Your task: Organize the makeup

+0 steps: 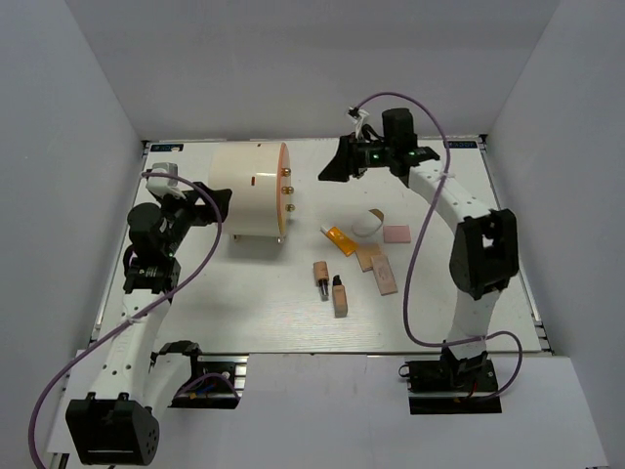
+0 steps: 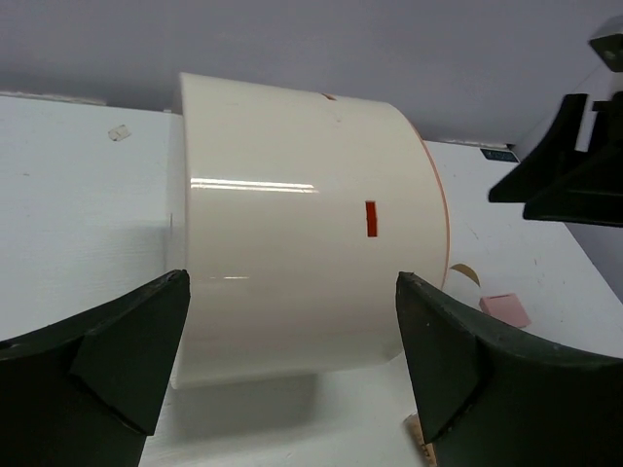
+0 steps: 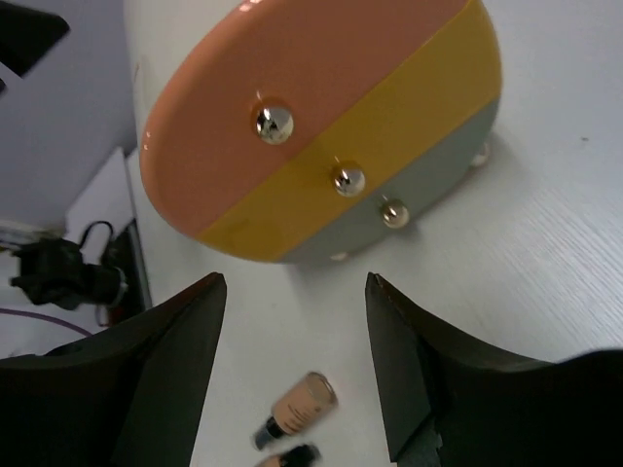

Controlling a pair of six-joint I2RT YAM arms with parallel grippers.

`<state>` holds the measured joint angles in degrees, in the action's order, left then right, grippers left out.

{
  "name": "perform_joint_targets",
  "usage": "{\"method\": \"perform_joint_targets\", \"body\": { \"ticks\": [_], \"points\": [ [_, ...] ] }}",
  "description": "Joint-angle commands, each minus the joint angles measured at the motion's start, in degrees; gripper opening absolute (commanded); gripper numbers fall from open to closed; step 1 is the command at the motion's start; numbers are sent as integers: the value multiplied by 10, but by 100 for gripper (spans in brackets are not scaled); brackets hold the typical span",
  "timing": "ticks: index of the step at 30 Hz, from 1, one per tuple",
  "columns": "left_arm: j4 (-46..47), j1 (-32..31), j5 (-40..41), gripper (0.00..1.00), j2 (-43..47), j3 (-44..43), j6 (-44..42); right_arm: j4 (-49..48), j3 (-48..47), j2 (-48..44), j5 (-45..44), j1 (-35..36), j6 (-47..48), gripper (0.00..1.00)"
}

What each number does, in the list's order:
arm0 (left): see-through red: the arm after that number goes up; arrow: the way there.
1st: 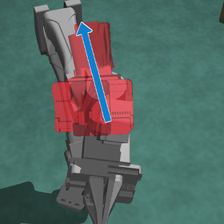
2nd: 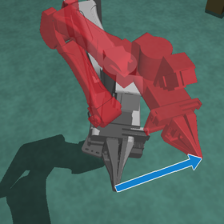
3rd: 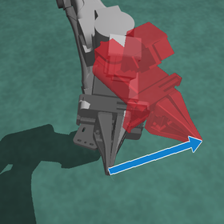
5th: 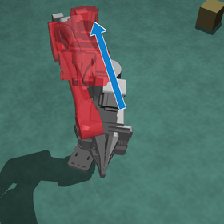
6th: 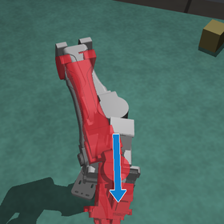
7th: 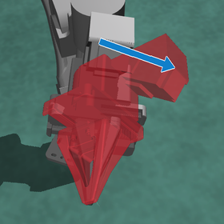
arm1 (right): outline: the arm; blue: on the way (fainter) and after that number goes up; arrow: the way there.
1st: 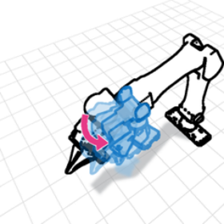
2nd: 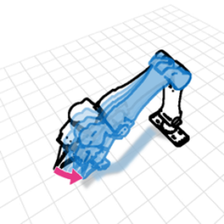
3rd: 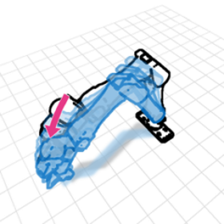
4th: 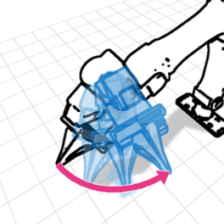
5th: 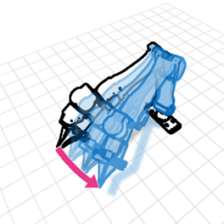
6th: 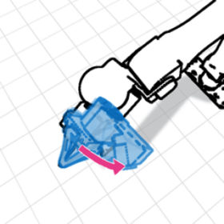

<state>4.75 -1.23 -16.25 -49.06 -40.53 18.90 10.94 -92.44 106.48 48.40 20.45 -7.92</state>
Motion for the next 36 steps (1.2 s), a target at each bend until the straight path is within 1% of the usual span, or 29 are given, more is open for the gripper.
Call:
{"method": "perform_joint_targets", "body": {
  "ticks": [1, 4, 5, 6, 8, 12, 19, 25, 36],
  "points": [
    [10, 2, 5, 96, -9, 7, 3, -80, -79, 43, 48, 18, -159, 66],
    [17, 2, -9, 96, -37, 4, 5, -102, -127, 92, 52, 31, -218, 68],
    [20, 7, -15, 96, -46, 3, 9, -135, -135, 112, 59, 34, -254, 68],
    [21, 7, -19, 96, -46, 3, 9, -146, -144, 122, 63, 36, -270, 68],
    [25, 7, -25, 96, -54, 3, 11, -157, -173, 147, 67, 40, -291, 68],
    [31, 12, -34, 96, -64, 3, 14, -173, -198, 178, 67, 49, -322, 63],
    [43, 12, -53, 95, -85, 1, 20, -176, -203, 200, 56, 49, -324, 60],
    [58, 12, -67, 94, -101, -2, 29, -175, -203, 213, 56, 66, -324, 58],
    [62, 18, -77, 93, -103, -2, 32, -181, -205, 224, 60, 79, -328, 53]
  ]
}}
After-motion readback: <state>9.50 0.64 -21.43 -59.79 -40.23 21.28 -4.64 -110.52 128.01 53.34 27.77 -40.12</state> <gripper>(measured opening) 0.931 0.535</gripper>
